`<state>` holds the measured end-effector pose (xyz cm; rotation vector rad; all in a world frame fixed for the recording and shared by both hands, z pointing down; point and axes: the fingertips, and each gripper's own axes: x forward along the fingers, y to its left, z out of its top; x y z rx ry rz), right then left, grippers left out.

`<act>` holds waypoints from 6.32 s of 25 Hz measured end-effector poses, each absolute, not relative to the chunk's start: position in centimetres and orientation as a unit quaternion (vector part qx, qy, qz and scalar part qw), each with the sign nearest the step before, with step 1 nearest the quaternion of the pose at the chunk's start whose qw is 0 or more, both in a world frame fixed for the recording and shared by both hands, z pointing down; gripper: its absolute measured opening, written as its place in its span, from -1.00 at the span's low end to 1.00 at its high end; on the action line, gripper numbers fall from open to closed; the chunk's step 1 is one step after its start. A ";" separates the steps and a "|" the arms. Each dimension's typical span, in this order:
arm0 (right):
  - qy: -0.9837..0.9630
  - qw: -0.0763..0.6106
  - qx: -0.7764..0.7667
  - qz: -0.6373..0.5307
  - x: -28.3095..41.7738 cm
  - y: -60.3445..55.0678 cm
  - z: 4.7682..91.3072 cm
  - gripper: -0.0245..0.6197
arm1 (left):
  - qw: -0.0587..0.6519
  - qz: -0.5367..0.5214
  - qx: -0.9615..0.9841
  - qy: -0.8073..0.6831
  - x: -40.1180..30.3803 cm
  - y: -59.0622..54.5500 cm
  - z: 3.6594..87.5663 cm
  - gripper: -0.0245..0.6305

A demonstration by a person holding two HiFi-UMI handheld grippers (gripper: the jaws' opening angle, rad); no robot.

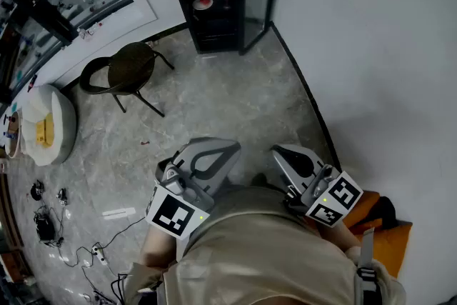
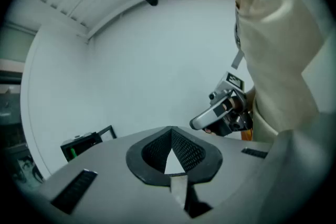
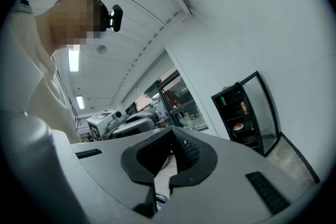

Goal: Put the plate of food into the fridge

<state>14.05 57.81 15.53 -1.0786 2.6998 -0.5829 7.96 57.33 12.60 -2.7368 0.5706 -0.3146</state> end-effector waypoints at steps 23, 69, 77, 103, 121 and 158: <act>0.940 0.066 -0.284 -0.179 17.5 56.9 13.2 -0.85 | -0.151 0.074 -0.956 0.242 9.2 53.9 8.2 -0.90; 0.949 -0.049 -0.241 -0.195 -0.8 45.4 17.8 -0.85 | -0.212 0.055 -0.952 0.215 -4.5 43.5 14.4 -0.90; 0.949 -0.065 -0.226 -0.209 -3.6 43.4 18.3 -0.85 | -0.224 0.074 -0.950 0.203 -7.3 42.3 14.6 -0.90; 0.935 -0.030 -0.226 -0.272 1.8 32.3 20.2 -0.85 | -0.239 0.036 -0.923 0.299 -3.2 31.2 15.8 -0.90; 0.911 -0.002 -0.243 -0.332 11.1 24.6 21.4 -0.85 | -0.237 -0.011 -0.915 0.326 6.0 23.9 15.6 -0.90; 0.888 -0.021 -0.253 -0.382 16.8 15.4 25.9 -0.85 | -0.085 -0.138 -0.933 0.321 9.8 13.6 17.6 -0.90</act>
